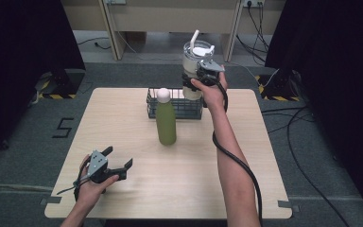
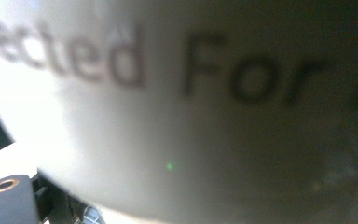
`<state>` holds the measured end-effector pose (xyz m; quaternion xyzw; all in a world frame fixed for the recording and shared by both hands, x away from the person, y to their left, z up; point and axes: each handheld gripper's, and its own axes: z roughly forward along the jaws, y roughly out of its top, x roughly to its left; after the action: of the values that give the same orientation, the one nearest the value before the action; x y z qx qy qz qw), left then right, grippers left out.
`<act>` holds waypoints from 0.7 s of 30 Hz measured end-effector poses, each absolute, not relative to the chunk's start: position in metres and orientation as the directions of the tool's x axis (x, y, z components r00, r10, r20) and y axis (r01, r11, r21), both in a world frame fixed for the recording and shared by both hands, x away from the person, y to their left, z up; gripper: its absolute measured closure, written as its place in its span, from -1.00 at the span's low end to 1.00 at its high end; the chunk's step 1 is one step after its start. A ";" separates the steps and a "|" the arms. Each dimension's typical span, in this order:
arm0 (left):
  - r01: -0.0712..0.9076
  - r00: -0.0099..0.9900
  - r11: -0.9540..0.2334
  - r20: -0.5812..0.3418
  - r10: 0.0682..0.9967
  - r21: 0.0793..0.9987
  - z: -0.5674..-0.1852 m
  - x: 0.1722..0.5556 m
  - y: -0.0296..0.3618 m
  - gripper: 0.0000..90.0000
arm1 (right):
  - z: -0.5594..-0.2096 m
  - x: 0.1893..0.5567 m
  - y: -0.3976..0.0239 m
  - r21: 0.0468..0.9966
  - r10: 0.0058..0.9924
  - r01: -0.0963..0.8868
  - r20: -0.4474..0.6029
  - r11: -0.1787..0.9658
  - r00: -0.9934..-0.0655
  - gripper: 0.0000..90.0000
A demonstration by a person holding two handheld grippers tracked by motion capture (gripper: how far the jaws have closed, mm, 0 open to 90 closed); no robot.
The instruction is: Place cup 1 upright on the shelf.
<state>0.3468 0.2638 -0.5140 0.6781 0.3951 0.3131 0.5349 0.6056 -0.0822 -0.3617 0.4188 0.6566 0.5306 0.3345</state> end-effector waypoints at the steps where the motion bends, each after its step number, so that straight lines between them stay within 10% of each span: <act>1: 0.201 0.492 -0.116 0.002 0.871 0.973 -0.514 0.347 0.264 -0.89 | -0.363 0.608 -0.081 0.976 0.906 0.201 0.006 0.088 -0.424 -0.78; 21: 0.203 0.494 -0.114 -0.001 0.870 0.973 -0.515 0.347 0.264 -0.88 | -0.377 0.621 -0.074 0.968 0.909 0.227 -0.002 0.107 -0.418 -0.78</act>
<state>0.3466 0.2635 -0.5145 0.6784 0.3952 0.3115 0.5354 0.6211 -0.0739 -0.3772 0.4262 0.6663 0.5146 0.3310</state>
